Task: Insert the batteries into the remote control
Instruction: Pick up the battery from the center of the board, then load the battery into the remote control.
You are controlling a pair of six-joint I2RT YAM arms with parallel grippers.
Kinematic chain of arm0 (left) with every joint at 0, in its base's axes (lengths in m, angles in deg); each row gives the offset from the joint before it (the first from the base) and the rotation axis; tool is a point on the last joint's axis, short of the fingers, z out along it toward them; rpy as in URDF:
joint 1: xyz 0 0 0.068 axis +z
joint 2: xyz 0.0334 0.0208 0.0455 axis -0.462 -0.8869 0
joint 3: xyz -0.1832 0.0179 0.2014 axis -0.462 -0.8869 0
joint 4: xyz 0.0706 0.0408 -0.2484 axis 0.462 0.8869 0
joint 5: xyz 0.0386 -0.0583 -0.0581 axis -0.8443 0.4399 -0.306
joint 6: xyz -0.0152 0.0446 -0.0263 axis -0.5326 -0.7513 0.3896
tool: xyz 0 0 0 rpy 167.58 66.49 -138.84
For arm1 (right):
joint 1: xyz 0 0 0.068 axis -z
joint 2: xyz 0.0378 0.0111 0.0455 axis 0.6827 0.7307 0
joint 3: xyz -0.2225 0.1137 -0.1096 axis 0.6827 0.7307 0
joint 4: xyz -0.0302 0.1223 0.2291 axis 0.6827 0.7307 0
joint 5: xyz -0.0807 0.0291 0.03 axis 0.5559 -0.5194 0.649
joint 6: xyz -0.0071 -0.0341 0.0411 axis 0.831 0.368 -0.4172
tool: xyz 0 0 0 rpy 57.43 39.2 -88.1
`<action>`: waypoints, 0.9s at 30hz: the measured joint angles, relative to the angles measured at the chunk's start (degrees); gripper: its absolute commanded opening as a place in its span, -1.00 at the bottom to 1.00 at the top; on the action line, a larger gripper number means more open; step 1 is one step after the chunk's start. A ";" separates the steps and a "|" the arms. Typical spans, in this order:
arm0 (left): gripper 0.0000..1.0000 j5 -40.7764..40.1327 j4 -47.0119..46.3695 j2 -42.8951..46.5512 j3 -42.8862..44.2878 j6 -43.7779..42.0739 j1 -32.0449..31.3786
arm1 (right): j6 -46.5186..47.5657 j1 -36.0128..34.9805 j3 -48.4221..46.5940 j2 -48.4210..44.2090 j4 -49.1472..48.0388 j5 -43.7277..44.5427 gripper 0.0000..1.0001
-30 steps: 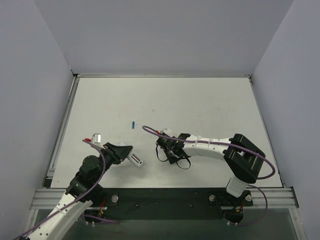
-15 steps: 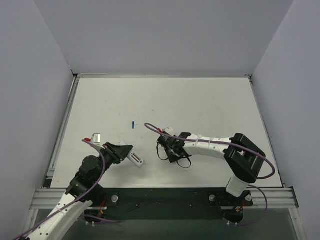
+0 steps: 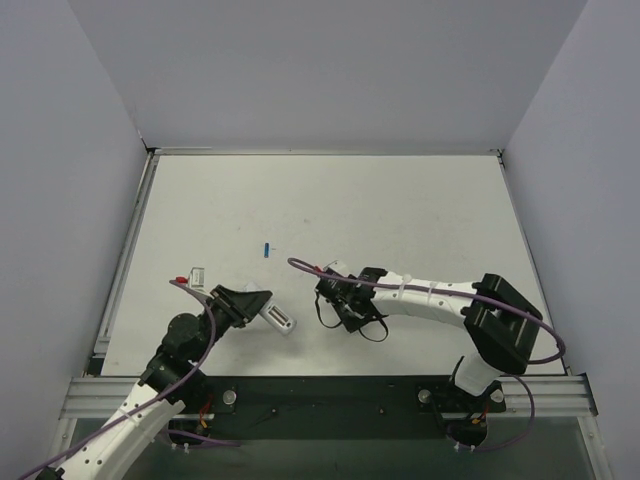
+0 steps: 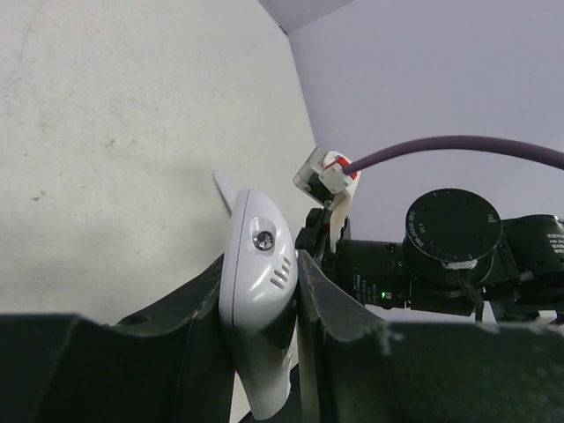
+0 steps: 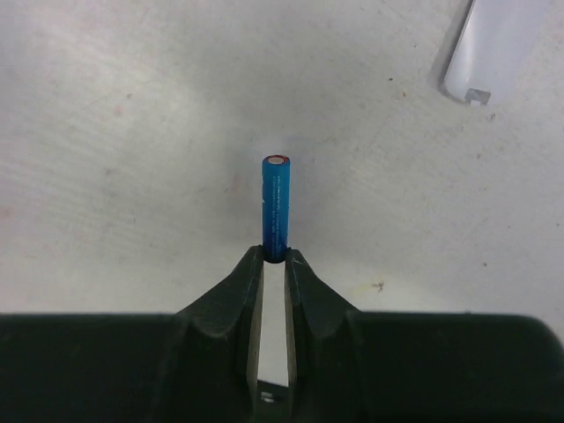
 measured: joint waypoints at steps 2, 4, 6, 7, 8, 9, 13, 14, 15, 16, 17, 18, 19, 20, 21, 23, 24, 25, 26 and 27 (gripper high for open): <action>-1.00 0.39 -2.80 -0.35 -0.02 1.36 0.00 | 1.25 -1.42 -1.60 -2.19 3.34 0.04 -1.00; -1.00 0.79 -5.68 -0.50 -0.02 2.89 0.00 | 2.47 -2.84 -4.33 -4.81 5.95 0.02 -1.00; -1.00 1.05 -8.17 -0.72 -0.02 4.24 0.00 | 3.56 -4.13 -7.85 -6.73 8.33 0.04 -1.00; -1.00 1.09 -9.42 -0.92 -0.02 5.01 0.00 | 4.22 -4.85 -10.19 -7.61 9.70 0.04 -1.00; -1.00 1.18 -10.58 -1.18 -0.02 5.57 0.00 | 4.74 -5.60 -12.72 -8.28 11.10 0.04 -1.00; -1.00 1.27 -11.67 -1.46 -0.02 6.12 0.00 | 5.18 -6.36 -15.13 -8.79 12.13 0.04 -1.00; -1.00 1.51 -14.62 -2.34 -0.02 7.41 0.00 | 6.88 -9.75 -24.13 -9.18 16.83 0.37 -1.00; -1.00 1.60 -15.21 -2.54 -0.02 7.69 0.00 | 7.30 -10.54 -25.75 -9.16 17.94 0.39 -1.00; -1.00 1.70 -15.72 -2.71 -0.02 7.96 0.00 | 7.69 -11.21 -27.56 -9.01 19.30 0.42 -1.00; -1.00 1.73 -16.04 -2.86 -0.02 8.15 0.00 | 7.89 -11.72 -28.96 -8.90 20.20 0.44 -1.00; -1.00 1.79 -16.59 -3.02 -0.02 8.20 0.00 | 8.11 -12.35 -30.82 -8.57 21.53 0.39 -1.00; -1.00 1.95 -17.22 -3.21 -0.02 8.33 0.00 | 8.33 -12.85 -32.83 -8.11 22.73 0.33 -1.00; -1.00 2.12 -17.99 -3.43 -0.02 8.44 0.00 | 8.61 -13.33 -34.88 -7.56 23.69 0.22 -1.00; -1.00 2.19 -18.43 -3.58 -0.02 8.48 0.00 | 8.79 -13.64 -36.13 -7.10 24.37 0.07 -1.00; -1.00 2.36 -18.97 -3.76 -0.02 8.59 0.00 | 9.01 -13.90 -37.64 -6.45 25.20 -0.13 -1.00; -1.00 2.56 -20.24 -4.35 -0.02 8.61 0.00 | 9.27 -14.32 -40.50 -4.79 26.77 -0.70 -1.00; -1.00 2.60 -20.83 -4.63 -0.02 8.59 0.00 | 9.40 -14.49 -41.75 -3.91 27.47 -1.20 -1.00; -1.00 2.64 -21.38 -4.96 -0.02 8.59 0.00 | 9.46 -14.64 -42.97 -2.95 28.15 -1.66 -1.00; -1.00 2.71 -21.92 -5.33 -0.02 8.59 0.00 | 9.57 -14.71 -44.19 -1.92 28.85 -2.16 -1.00; -1.00 2.75 -22.40 -5.68 -0.02 8.59 0.00 | 9.66 -14.82 -45.53 -0.85 29.57 -2.78 -1.00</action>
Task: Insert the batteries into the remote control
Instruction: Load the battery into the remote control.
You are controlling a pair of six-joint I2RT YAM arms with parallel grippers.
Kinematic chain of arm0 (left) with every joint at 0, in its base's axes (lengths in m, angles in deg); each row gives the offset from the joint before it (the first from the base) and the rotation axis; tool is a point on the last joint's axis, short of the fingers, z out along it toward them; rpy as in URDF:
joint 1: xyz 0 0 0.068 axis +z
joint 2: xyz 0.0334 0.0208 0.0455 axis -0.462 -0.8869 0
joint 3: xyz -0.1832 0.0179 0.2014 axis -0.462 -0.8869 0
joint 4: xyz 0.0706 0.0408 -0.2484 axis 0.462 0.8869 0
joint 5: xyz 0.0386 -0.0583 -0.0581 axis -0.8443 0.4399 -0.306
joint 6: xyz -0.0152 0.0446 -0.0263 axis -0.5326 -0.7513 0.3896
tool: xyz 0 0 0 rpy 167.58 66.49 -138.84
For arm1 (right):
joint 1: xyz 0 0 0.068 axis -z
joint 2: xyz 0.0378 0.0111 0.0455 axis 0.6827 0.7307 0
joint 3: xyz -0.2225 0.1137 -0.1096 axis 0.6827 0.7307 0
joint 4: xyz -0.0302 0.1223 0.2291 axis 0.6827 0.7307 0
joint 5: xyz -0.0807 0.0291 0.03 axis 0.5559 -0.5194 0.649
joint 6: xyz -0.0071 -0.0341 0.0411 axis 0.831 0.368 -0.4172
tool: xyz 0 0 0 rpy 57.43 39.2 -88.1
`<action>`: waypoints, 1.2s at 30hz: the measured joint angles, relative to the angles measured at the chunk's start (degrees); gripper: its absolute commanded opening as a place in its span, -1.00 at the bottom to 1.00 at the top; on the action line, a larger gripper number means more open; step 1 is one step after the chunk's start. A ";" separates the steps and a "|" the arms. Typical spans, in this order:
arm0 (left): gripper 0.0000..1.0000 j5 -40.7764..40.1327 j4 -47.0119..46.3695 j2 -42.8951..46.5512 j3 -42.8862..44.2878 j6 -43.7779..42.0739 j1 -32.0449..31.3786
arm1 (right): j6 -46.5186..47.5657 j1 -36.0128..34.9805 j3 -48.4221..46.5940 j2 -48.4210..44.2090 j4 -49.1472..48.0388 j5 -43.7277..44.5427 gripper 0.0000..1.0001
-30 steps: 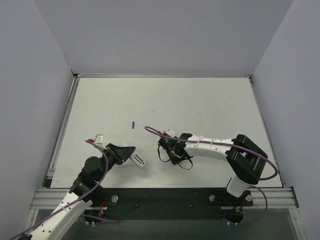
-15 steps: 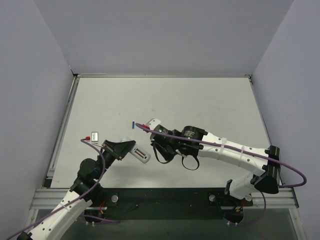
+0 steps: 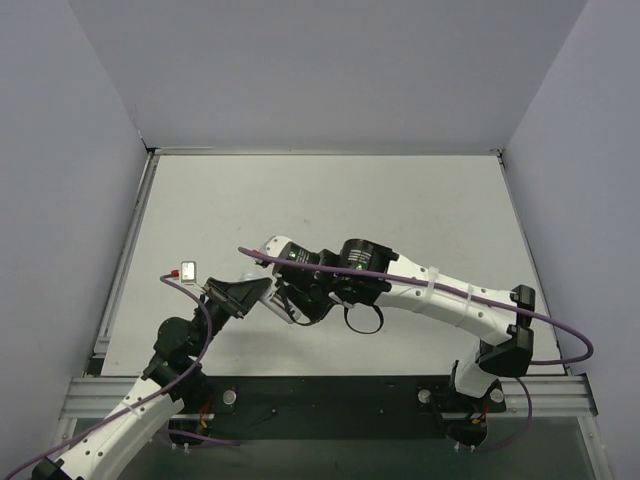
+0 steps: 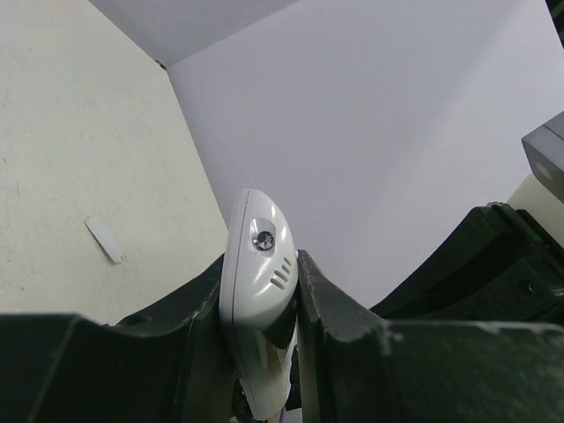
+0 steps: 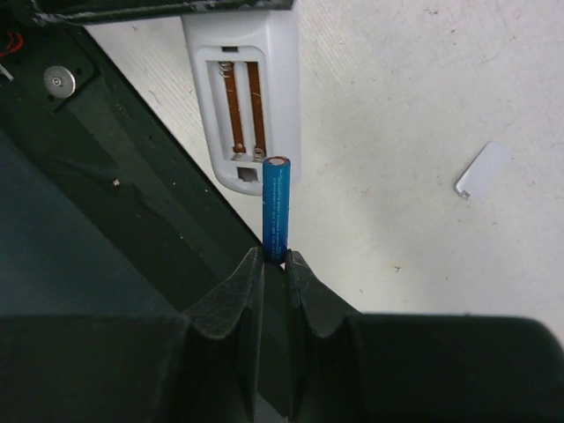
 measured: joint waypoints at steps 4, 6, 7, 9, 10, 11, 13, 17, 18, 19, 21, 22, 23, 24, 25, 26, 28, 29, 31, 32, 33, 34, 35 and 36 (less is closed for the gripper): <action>-1.00 0.13 -2.56 -1.62 0.00 0.00 0.00 | 0.55 -0.59 -4.33 3.78 1.95 -1.79 -1.00; -1.00 0.26 -3.56 -2.29 0.00 0.00 0.00 | 0.81 -0.90 -6.01 5.46 2.73 -2.38 -1.00; -1.00 0.28 -3.98 -2.58 0.00 0.00 0.00 | 0.96 -1.05 -6.67 6.25 3.15 -2.95 -1.00; -1.00 0.39 -4.85 -3.02 0.00 0.00 0.00 | 1.01 -1.05 -7.50 7.28 3.78 -3.78 -1.00; -1.00 0.44 -5.25 -3.15 0.00 0.00 0.00 | 1.03 -1.07 -7.93 7.78 4.09 -4.13 -1.00; -1.00 0.48 -5.51 -3.21 0.00 0.00 0.00 | 1.03 -1.05 -8.31 8.33 4.33 -4.39 -1.00; -1.00 0.59 -5.88 -3.28 0.00 -0.02 0.00 | 1.03 -1.05 -8.79 9.14 4.59 -4.72 -1.00; -1.00 0.90 -5.92 -3.37 0.00 -0.07 0.00 | 1.03 -1.05 -9.22 9.81 5.38 -4.79 -1.00; -1.00 1.01 -5.92 -3.39 0.00 -0.09 0.00 | 1.03 -1.05 -9.42 9.81 5.66 -4.79 -1.00; -1.00 1.11 -5.97 -3.39 0.00 -0.09 0.00 | 1.03 -1.05 -9.73 9.81 5.88 -4.79 -1.00; -1.00 1.31 -6.27 -3.39 0.00 -0.17 0.00 | 1.01 -1.05 -10.27 9.81 6.19 -4.76 -1.00; -1.00 1.38 -6.49 -3.39 0.00 -0.24 0.00 | 1.01 -1.03 -10.40 9.81 6.25 -4.74 -1.00; -1.00 1.46 -6.75 -3.41 0.00 -0.28 0.00 | 1.01 -0.98 -10.54 9.81 6.34 -4.74 -1.00; -1.00 1.53 -6.97 -3.41 0.00 -0.35 0.00 | 1.01 -0.98 -10.64 9.81 6.49 -4.74 -1.00; -1.00 1.57 -7.15 -3.43 0.00 -0.42 0.00 | 1.01 -0.98 -10.82 9.81 6.69 -4.74 -1.00; -1.00 1.70 -7.43 -3.48 0.00 -0.46 0.00 | 1.01 -0.98 -10.99 9.81 6.86 -4.74 -1.00; -1.00 1.88 -8.07 -3.67 0.00 -0.50 0.00 | 1.01 -0.98 -11.39 9.88 7.21 -4.74 -1.00; -1.00 1.95 -8.37 -3.80 0.00 -0.50 0.00 | 1.01 -0.98 -11.80 10.10 7.54 -4.74 -1.00; -1.00 2.10 -8.63 -4.07 0.00 -0.57 -0.02 | 1.03 -0.98 -12.55 10.67 7.80 -4.74 -1.00; -1.00 2.19 -8.68 -4.20 0.00 -0.66 -0.04 | 1.03 -0.96 -12.90 11.06 7.98 -4.76 -1.00; -1.00 2.23 -8.72 -4.37 0.00 -0.72 -0.15 | 1.03 -0.94 -13.22 11.45 8.15 -4.74 -1.00; -1.00 2.25 -8.83 -4.57 0.00 -0.83 -0.28 | 1.03 -0.92 -13.44 11.82 8.33 -4.74 -1.00; -1.00 2.25 -8.90 -4.83 0.00 -0.94 -0.50 | 1.03 -0.92 -13.77 12.26 8.66 -4.74 -1.00; -1.00 2.29 -8.90 -5.09 0.00 -1.01 -0.79 | 1.03 -0.90 -14.03 12.66 8.76 -4.72 -1.00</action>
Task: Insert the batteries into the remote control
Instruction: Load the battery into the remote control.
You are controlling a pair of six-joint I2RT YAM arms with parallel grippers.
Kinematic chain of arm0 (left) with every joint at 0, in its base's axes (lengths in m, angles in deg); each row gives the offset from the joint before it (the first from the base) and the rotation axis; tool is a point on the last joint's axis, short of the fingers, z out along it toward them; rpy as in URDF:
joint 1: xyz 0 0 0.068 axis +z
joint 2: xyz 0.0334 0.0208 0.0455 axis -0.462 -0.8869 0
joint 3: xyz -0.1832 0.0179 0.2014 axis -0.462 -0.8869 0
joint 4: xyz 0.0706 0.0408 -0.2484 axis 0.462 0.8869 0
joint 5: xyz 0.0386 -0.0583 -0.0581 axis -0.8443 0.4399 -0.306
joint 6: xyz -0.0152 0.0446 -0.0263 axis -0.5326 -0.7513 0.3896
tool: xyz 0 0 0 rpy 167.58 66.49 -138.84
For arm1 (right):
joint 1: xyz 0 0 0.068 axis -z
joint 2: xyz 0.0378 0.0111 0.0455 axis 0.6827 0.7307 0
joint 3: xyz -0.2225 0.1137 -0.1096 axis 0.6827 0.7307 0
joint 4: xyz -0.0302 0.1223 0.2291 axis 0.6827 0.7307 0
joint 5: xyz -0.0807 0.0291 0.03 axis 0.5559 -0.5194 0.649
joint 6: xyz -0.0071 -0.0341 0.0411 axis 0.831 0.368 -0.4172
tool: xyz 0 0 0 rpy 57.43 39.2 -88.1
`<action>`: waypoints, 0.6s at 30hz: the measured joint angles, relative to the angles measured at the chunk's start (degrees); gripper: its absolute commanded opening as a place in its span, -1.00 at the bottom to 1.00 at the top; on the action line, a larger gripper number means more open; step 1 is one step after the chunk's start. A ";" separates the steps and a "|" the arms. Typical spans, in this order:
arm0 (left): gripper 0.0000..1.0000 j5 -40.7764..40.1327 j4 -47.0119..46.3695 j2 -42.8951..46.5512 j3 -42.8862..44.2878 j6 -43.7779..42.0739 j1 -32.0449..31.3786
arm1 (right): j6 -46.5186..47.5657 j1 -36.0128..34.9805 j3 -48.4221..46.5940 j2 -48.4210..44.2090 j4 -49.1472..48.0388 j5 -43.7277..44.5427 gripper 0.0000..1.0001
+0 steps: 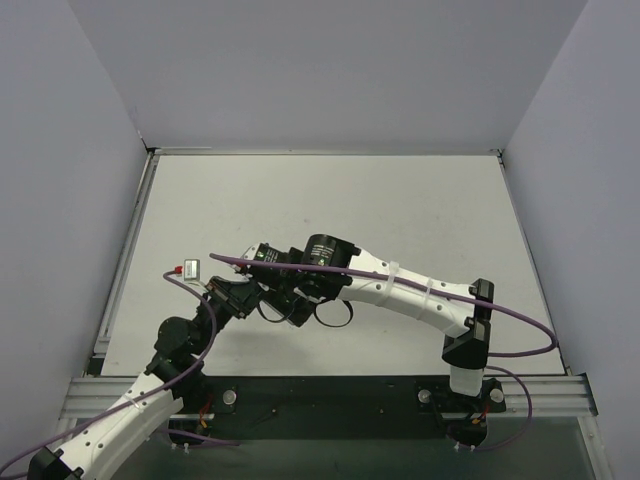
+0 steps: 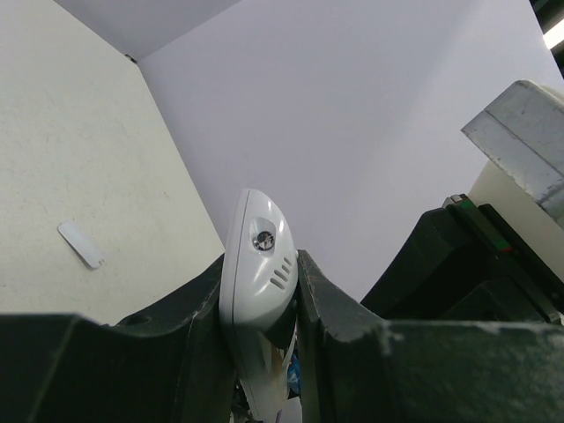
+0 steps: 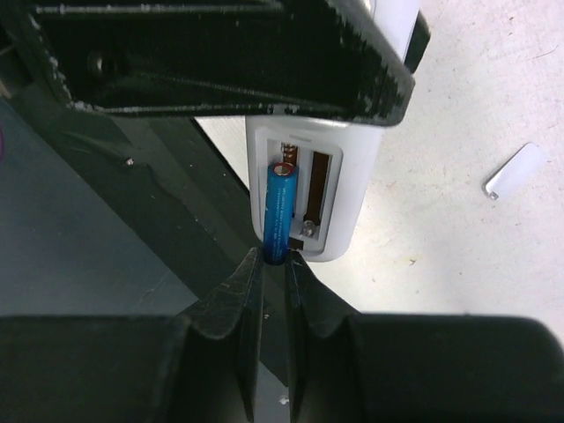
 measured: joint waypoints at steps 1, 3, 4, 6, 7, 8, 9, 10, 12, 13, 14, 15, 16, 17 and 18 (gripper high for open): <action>-1.00 -0.02 0.00 -0.28 0.00 -0.02 -0.37 | 0.00 0.02 -0.09 0.26 0.09 0.00 -1.00; -1.00 -0.31 -0.02 -0.76 0.00 -0.22 -1.25 | -0.02 0.33 -0.63 0.83 0.72 -0.02 -1.00; -1.00 -0.66 -0.02 -0.96 0.00 -0.39 -1.75 | -0.02 0.37 -0.72 0.92 0.85 0.00 -1.00; -1.00 -1.25 -0.07 -1.20 0.00 -0.63 -2.84 | -0.02 0.57 -0.96 0.94 1.25 -0.02 -1.00; -1.00 -1.60 -0.13 -1.33 0.00 -0.74 -3.37 | -0.02 0.72 -1.14 0.94 1.42 -0.02 -1.00; -1.00 -2.05 -0.24 -1.44 0.00 -0.81 -3.80 | -0.02 0.74 -1.36 0.94 1.70 -0.02 -1.00; -1.00 -2.62 -0.42 -1.57 0.00 -0.94 -4.31 | -0.02 0.76 -1.53 0.94 1.88 -0.02 -1.00; -1.00 -3.15 -0.61 -1.73 0.00 -0.98 -4.79 | -0.02 0.76 -1.66 0.94 2.12 -0.04 -1.00; -1.00 -4.11 -0.98 -2.01 0.00 -1.05 -5.70 | 0.00 0.76 -1.70 0.94 2.45 -0.07 -1.00; -1.00 -4.44 -1.14 -2.16 0.00 -1.07 -6.08 | 0.00 0.76 -1.70 0.98 2.58 -0.15 -0.99; -1.00 -4.74 -1.25 -2.32 0.00 -1.07 -6.36 | 0.00 0.76 -1.70 1.03 2.73 -0.24 -0.99; -1.00 -5.20 -1.31 -2.45 0.00 -1.05 -6.69 | 0.00 0.76 -1.70 1.09 2.78 -0.33 -0.98; -1.00 -5.60 -1.33 -2.58 0.00 -1.03 -6.95 | 0.00 0.76 -1.70 1.18 2.86 -0.46 -0.94; -1.00 -5.92 -1.38 -2.71 0.00 -0.98 -7.15 | 0.00 0.76 -1.70 1.33 2.93 -0.59 -0.92; -1.00 -6.14 -1.36 -2.82 0.00 -1.01 -7.30 | 0.02 0.76 -1.73 1.46 2.95 -0.68 -0.90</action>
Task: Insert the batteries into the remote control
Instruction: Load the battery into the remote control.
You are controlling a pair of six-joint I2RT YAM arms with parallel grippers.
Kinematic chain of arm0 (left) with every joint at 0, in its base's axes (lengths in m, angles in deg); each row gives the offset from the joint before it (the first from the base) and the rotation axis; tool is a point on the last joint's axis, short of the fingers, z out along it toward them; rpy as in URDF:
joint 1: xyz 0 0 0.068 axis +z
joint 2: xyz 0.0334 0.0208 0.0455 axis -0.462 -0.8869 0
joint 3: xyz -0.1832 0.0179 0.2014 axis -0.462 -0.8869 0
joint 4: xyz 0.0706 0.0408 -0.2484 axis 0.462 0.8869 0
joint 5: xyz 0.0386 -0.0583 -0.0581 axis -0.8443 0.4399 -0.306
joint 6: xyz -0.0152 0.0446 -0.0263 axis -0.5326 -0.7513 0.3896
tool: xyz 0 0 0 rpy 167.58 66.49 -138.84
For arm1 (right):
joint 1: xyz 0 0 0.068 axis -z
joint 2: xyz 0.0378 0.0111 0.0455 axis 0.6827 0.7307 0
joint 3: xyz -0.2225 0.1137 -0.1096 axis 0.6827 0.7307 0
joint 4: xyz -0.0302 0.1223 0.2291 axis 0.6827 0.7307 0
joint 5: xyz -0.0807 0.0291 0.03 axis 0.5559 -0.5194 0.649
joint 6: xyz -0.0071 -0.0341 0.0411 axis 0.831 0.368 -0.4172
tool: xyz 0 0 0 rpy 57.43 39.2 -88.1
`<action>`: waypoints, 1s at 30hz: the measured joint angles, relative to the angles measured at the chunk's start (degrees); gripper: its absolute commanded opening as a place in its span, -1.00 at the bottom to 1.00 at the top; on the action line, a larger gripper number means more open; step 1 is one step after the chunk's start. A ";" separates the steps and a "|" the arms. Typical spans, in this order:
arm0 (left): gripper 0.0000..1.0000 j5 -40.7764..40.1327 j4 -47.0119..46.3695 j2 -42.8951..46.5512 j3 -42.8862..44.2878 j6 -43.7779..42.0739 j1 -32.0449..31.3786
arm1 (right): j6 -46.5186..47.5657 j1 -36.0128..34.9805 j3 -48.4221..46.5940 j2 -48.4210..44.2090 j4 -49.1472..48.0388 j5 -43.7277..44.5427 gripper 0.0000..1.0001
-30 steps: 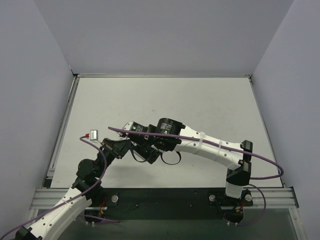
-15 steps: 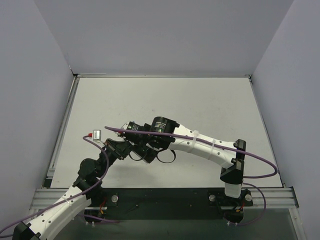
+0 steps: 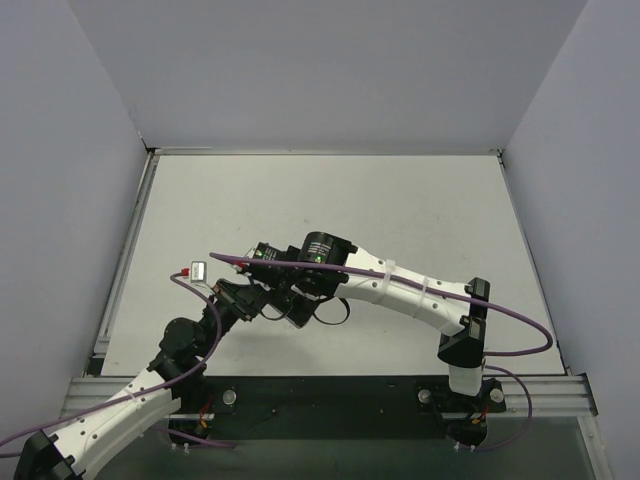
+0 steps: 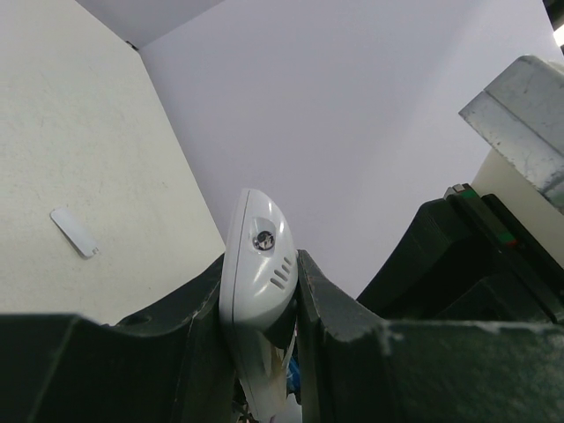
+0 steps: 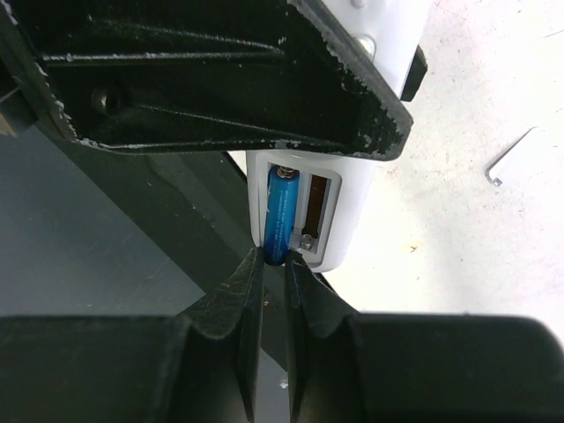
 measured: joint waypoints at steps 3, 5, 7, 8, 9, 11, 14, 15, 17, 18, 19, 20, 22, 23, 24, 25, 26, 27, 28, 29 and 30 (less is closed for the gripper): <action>-1.00 -0.72 0.07 -0.31 0.00 0.04 -0.24 | 0.02 0.00 0.00 0.28 0.02 -0.33 -0.81; -1.00 -1.05 0.02 -0.35 0.00 0.20 -0.26 | 0.02 0.26 -0.13 0.28 0.02 -0.48 -0.80; -1.00 -1.51 -0.02 -0.33 0.00 0.48 -0.39 | 0.04 0.35 -0.26 0.28 0.02 -0.72 -0.75; -1.00 -1.68 -0.02 -0.33 0.00 0.55 -0.48 | 0.04 0.37 -0.28 0.28 0.00 -0.79 -0.73; -1.00 -1.88 0.00 -0.33 0.00 0.59 -0.57 | 0.09 0.37 -0.28 0.28 0.00 -0.81 -0.69; -1.00 -2.08 0.00 -0.35 0.00 0.72 -0.63 | 0.13 0.37 -0.28 0.28 0.00 -1.01 -0.65; -1.00 -2.40 0.02 -0.35 0.00 1.16 -0.68 | 0.13 0.37 -0.31 0.28 -0.04 -1.51 -0.56; -1.00 -2.43 0.04 -0.35 0.00 1.29 -0.70 | 0.15 0.37 -0.33 0.28 -0.04 -1.68 -0.52; -1.00 -2.51 0.04 -0.39 0.00 1.62 -0.72 | 0.17 0.37 -0.59 0.28 -0.04 -1.79 -0.51; -1.00 -2.56 0.04 -0.39 0.00 1.81 -0.72 | 0.20 0.35 -0.81 0.28 -0.04 -1.84 -0.51; -1.00 -2.62 0.04 -0.39 0.00 1.99 -0.72 | 0.20 0.35 -0.96 0.28 -0.07 -1.84 -0.51; -1.00 -2.67 0.04 -0.42 0.00 2.10 -0.72 | 0.22 0.35 -1.09 0.28 -0.04 -1.81 -0.51; -1.00 -2.67 0.02 -0.50 0.00 2.32 -0.72 | 0.24 0.37 -1.20 0.28 -0.04 -1.81 -0.51; -1.00 -2.69 0.02 -0.61 0.00 2.51 -0.72 | 0.33 0.37 -1.20 0.28 -0.04 -1.81 -0.51; -1.00 -2.69 0.02 -0.74 0.00 2.67 -0.72 | 0.37 0.37 -1.25 0.28 -0.07 -1.81 -0.51; -1.00 -2.69 0.02 -0.87 0.00 2.91 -0.72 | 0.39 0.37 -1.25 0.28 -0.04 -1.77 -0.51; -1.00 -2.69 0.02 -0.98 0.00 3.06 -0.72 | 0.42 0.37 -1.25 0.28 -0.04 -1.73 -0.51; -1.00 -2.69 0.02 -1.14 0.00 3.19 -0.72 | 0.44 0.37 -1.25 0.28 -0.07 -1.62 -0.50; -1.00 -2.71 0.04 -1.27 0.00 3.39 -0.72 | 0.48 0.37 -1.25 0.28 -0.07 -1.40 -0.49; -1.00 -2.71 0.07 -1.42 0.00 3.58 -0.72 | 0.59 0.35 -1.25 0.28 -0.07 -1.16 -0.47; -1.00 -2.75 0.07 -1.60 0.00 3.76 -0.72 | 0.68 0.37 -1.27 0.28 -0.07 -0.92 -0.46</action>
